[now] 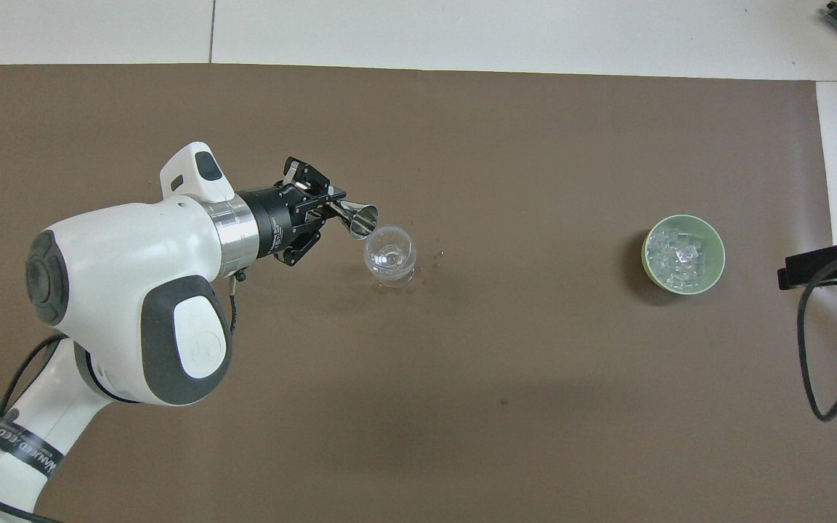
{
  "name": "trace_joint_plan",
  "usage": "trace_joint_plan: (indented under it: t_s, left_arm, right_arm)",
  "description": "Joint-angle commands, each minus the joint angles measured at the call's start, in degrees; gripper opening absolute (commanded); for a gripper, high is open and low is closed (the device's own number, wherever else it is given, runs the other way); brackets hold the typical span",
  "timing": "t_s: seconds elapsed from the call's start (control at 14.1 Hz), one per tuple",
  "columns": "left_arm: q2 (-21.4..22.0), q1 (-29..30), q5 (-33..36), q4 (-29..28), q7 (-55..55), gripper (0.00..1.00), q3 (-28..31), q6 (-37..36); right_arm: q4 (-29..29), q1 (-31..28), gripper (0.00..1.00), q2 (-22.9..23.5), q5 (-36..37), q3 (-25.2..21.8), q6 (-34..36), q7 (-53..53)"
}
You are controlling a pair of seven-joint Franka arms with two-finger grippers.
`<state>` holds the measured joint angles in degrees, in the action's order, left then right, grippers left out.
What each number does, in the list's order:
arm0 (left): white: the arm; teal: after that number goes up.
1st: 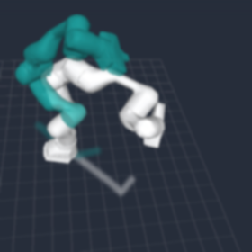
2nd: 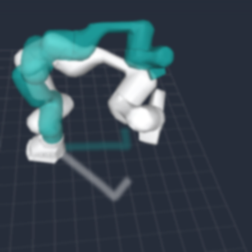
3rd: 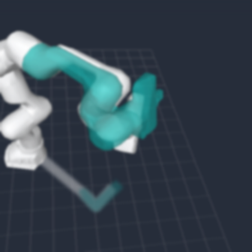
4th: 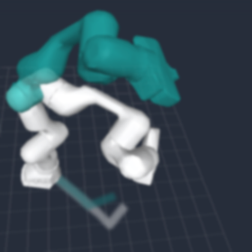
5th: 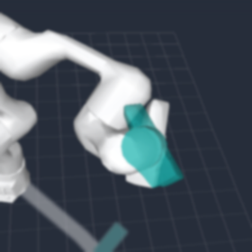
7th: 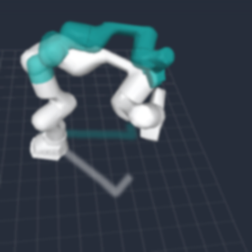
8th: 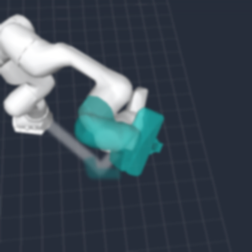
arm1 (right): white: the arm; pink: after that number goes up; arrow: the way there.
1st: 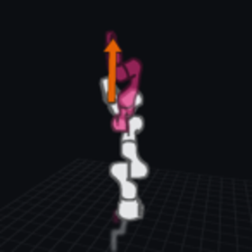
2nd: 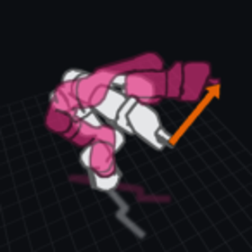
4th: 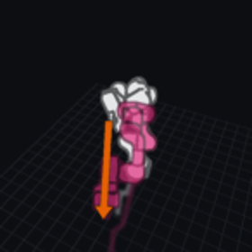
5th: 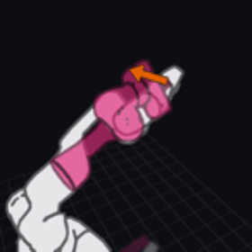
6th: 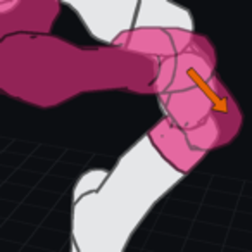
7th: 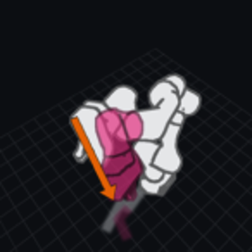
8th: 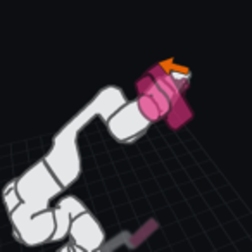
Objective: Pour wine and add ice with both arms
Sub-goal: 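Tilt the bottle with the left gripper to pour into the glass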
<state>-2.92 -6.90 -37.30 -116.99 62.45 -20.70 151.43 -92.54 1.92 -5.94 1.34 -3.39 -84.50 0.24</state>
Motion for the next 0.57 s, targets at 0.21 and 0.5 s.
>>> trace_joint_plan:
  t_s: [0.21,0.5]
  left_arm:
    - [0.46,-1.53,4.96,-1.40,0.74,0.00,0.92,2.46]
    - [0.46,-2.94,5.05,-2.28,0.57,0.00,0.92,6.14]
  right_arm:
    - [0.00,-0.34,1.00,-0.47,-0.38,0.05,0.91,1.51]
    - [0.00,-0.34,1.00,-0.47,-0.38,0.05,0.91,1.51]
